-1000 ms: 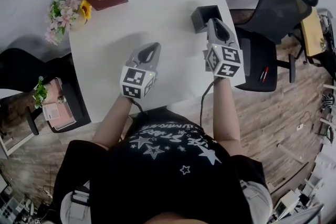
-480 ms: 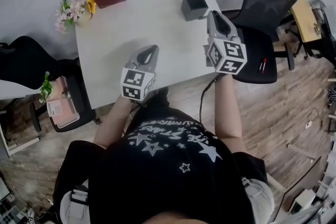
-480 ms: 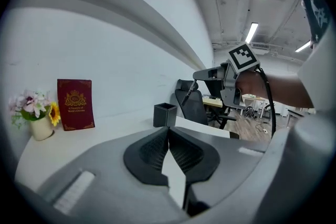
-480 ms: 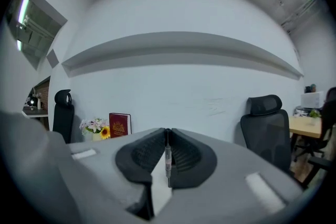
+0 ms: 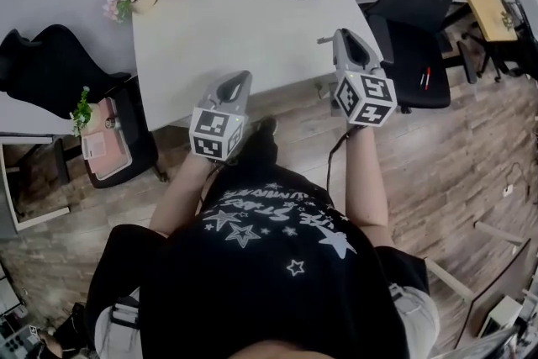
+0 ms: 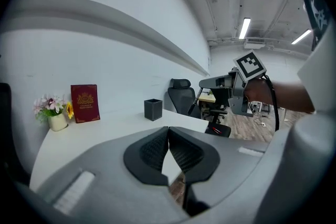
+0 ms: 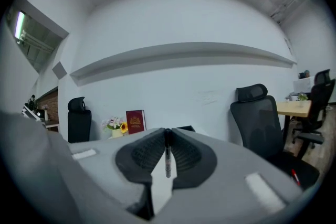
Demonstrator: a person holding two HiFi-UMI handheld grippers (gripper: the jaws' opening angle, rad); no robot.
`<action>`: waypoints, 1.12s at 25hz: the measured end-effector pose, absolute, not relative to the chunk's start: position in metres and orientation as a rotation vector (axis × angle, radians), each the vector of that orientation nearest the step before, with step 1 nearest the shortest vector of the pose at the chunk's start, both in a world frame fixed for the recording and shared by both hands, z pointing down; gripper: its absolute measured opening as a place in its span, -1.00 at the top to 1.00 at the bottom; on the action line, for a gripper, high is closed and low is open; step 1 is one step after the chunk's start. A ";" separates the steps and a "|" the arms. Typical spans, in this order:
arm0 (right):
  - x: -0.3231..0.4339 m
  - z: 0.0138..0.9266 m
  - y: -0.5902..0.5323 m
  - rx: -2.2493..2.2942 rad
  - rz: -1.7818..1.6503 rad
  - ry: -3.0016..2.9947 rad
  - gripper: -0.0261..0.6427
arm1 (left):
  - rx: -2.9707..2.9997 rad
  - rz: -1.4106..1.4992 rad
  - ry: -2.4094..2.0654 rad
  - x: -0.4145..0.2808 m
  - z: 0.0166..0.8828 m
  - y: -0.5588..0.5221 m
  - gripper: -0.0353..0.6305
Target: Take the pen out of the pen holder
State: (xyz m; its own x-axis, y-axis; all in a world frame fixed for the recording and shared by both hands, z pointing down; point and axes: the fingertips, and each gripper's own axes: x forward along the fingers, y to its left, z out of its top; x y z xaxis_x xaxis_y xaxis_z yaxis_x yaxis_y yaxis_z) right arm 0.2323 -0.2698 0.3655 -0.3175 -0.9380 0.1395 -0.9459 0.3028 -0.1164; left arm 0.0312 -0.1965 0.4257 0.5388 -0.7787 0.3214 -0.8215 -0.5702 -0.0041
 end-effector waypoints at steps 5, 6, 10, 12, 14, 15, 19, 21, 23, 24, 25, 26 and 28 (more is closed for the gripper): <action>0.230 0.384 -0.212 1.796 0.327 -2.498 0.81 | 2.647 0.519 -1.377 0.029 0.429 -0.140 0.86; 0.228 0.388 -0.203 1.786 0.336 -2.499 0.81 | 2.643 0.523 -1.381 0.027 0.429 -0.131 0.86; 0.219 0.404 -0.173 1.757 0.365 -2.491 0.82 | 2.626 0.535 -1.402 0.014 0.428 -0.103 0.86; 0.213 0.411 -0.164 1.750 0.386 -2.486 0.81 | 2.610 0.548 -1.401 0.007 0.432 -0.094 0.86; 0.208 0.416 -0.157 1.742 0.403 -2.482 0.81 | 2.595 0.552 -1.393 0.002 0.436 -0.088 0.86; 0.205 0.418 -0.154 1.739 0.410 -2.479 0.81 | 2.591 0.551 -1.387 0.000 0.437 -0.086 0.86; 0.189 0.425 -0.141 1.735 0.430 -2.455 0.81 | 2.582 0.523 -1.339 -0.009 0.441 -0.074 0.86; 0.178 0.426 -0.133 1.746 0.436 -2.435 0.81 | 2.582 0.520 -1.309 -0.018 0.444 -0.067 0.86; 0.167 0.425 -0.122 1.768 0.440 -2.411 0.82 | 2.588 0.528 -1.276 -0.030 0.447 -0.058 0.86; 0.162 0.424 -0.116 1.782 0.439 -2.397 0.81 | 2.591 0.528 -1.259 -0.037 0.449 -0.055 0.86; 0.156 0.423 -0.111 1.795 0.435 -2.383 0.81 | 2.592 0.527 -1.246 -0.046 0.450 -0.052 0.86; 0.151 0.422 -0.106 1.807 0.430 -2.369 0.81 | 2.590 0.527 -1.238 -0.055 0.452 -0.050 0.86; 0.139 0.419 -0.098 1.828 0.419 -2.348 0.81 | 2.582 0.527 -1.229 -0.074 0.456 -0.049 0.86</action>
State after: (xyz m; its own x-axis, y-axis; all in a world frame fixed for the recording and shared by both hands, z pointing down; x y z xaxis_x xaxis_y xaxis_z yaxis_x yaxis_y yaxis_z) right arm 0.1390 -0.0975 0.4192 -0.2537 -0.9273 0.2752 -0.9653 0.2243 -0.1341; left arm -0.0737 -0.0487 0.4555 0.5830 -0.6984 0.4152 -0.7823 -0.6205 0.0548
